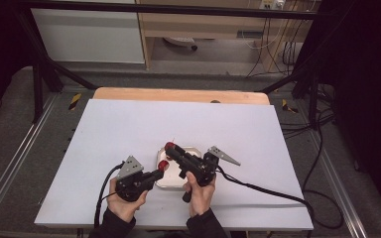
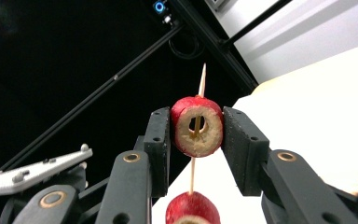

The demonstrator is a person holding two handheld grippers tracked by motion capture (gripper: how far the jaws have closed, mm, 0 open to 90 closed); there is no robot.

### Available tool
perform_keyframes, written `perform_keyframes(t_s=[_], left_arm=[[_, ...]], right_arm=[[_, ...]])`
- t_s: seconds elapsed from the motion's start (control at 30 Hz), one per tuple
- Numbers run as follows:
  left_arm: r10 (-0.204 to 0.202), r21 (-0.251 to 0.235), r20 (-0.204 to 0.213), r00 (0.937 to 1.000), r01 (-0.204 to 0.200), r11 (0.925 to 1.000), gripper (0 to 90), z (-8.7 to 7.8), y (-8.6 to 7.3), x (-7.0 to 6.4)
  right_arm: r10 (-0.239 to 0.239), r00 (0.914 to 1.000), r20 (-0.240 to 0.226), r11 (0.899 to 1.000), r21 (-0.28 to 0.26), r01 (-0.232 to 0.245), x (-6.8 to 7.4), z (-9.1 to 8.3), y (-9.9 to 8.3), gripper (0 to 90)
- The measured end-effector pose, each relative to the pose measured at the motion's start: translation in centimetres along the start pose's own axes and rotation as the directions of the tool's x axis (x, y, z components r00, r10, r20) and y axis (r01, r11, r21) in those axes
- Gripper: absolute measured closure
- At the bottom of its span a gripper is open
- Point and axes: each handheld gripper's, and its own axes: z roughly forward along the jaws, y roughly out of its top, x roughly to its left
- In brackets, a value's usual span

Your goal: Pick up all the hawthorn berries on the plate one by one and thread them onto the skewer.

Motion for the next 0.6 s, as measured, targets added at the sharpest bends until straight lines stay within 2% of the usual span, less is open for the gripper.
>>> perform_keyframes(t_s=[0.03,0.07,0.13,0.2,0.37,0.47,0.53,0.6], left_arm=[[-0.001,0.010,-0.007,1.0000,0.001,0.9999,89.0,-0.02,0.24,0.00],[0.009,0.039,-0.009,0.9999,-0.008,0.9992,89.0,0.14,0.39,0.11],[-0.013,0.005,0.011,0.9999,0.013,0.9999,88.9,-0.01,0.24,0.50],[0.005,0.009,-0.012,0.9999,-0.005,0.9999,88.9,-0.13,0.33,0.26],[-0.005,0.041,-0.006,1.0000,0.005,0.9991,88.9,0.34,-0.01,0.30],[0.000,0.034,-0.003,1.0000,0.000,0.9994,88.9,0.13,0.20,0.33],[0.023,0.036,-0.019,0.9995,-0.022,0.9991,88.9,0.31,0.04,0.15],[0.014,0.052,-0.017,0.9998,-0.013,0.9986,88.8,0.56,-0.03,0.30]], right_arm=[[0.007,1.0000,-0.007,0.999,0.035,-0.006,-0.07,0.10,-0.18,64.0],[0.010,0.9999,-0.009,0.999,0.046,-0.010,-0.17,0.23,-0.69,64.0],[-0.006,1.0000,0.004,1.000,0.030,0.006,0.02,0.11,-0.95,63.9],[-0.026,0.9997,0.001,0.999,0.028,0.026,0.31,0.23,-0.86,63.8],[-0.057,0.9980,0.028,0.996,0.070,0.055,0.31,0.05,-0.88,63.6],[-0.056,0.9981,0.026,0.994,0.093,0.054,0.28,-0.01,-0.81,63.5],[-0.055,0.9982,0.025,0.995,0.091,0.052,0.34,-0.04,-0.92,63.5],[-0.054,0.9981,0.031,0.993,0.109,0.050,0.10,0.10,-0.89,63.2]])
